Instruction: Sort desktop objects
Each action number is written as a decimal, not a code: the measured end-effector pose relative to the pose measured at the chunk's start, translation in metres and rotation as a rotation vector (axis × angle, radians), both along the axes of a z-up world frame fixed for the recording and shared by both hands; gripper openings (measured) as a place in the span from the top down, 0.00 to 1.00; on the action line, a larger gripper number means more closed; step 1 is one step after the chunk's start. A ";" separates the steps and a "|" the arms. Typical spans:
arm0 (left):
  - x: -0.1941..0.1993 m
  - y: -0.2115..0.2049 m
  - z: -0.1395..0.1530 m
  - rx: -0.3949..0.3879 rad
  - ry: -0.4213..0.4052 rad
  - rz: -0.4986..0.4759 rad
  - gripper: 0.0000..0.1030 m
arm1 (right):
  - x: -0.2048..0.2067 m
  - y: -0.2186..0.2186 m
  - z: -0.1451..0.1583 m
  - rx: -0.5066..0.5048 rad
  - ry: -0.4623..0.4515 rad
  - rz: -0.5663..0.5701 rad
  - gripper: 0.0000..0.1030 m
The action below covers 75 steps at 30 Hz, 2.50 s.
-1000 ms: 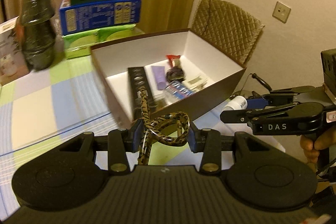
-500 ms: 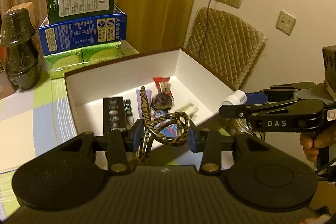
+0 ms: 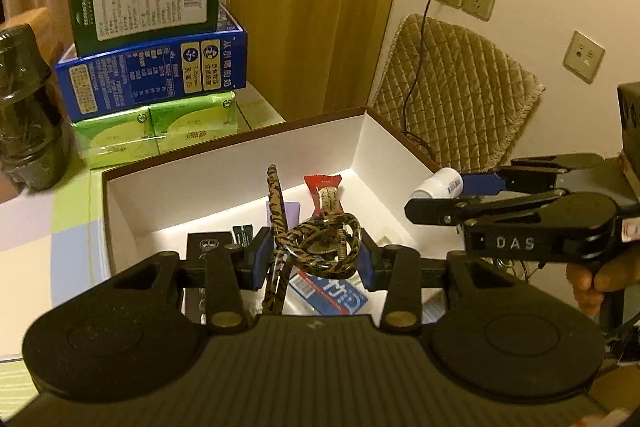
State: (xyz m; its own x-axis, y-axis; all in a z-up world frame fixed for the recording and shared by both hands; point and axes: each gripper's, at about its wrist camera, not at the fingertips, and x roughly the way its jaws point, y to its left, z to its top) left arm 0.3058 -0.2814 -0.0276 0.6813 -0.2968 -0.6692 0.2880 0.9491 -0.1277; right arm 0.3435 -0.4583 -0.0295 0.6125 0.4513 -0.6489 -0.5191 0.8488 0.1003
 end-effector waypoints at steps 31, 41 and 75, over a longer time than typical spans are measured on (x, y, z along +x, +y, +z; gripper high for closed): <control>0.122 -0.003 -0.076 0.050 0.173 0.148 0.64 | 0.102 0.026 -0.054 -0.104 0.104 0.025 0.57; 0.133 0.001 -0.082 0.067 0.189 0.164 0.65 | 0.112 0.033 -0.063 -0.098 0.127 0.049 0.57; 0.019 0.051 -0.003 0.114 0.015 0.312 0.04 | 0.010 0.010 -0.018 0.064 0.006 0.004 0.02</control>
